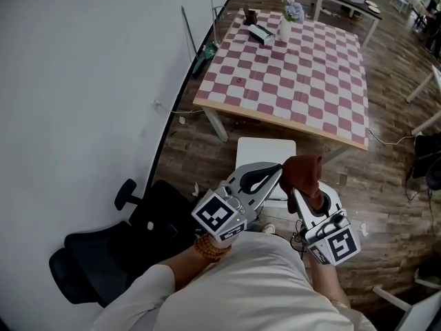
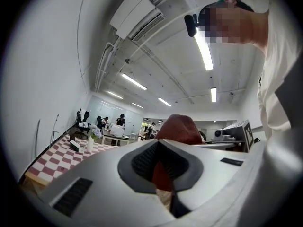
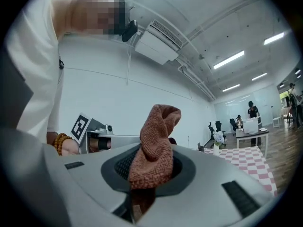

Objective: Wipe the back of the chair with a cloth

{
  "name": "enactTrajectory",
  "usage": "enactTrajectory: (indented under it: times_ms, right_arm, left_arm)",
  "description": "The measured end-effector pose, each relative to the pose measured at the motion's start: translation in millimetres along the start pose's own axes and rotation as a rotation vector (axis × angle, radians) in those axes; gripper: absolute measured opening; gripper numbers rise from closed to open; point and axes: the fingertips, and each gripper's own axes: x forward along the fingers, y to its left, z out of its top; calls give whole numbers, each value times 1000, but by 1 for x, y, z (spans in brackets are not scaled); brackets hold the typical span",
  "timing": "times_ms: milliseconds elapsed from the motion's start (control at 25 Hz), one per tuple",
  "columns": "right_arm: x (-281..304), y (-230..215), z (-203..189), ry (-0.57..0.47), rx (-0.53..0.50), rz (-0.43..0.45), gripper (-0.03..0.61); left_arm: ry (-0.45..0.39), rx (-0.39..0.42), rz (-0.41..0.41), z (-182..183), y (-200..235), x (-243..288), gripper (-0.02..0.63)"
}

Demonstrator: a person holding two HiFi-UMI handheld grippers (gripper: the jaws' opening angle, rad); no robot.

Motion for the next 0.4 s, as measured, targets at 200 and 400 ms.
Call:
enactTrajectory:
  times_ms: [200, 400]
  right_arm:
    - [-1, 3, 1, 3, -12, 7, 77]
    - [-4, 6, -4, 13, 0, 11, 77]
  left_arm:
    - [2, -67, 31, -6, 6, -3, 9]
    - [0, -89, 34, -11, 4, -7, 9]
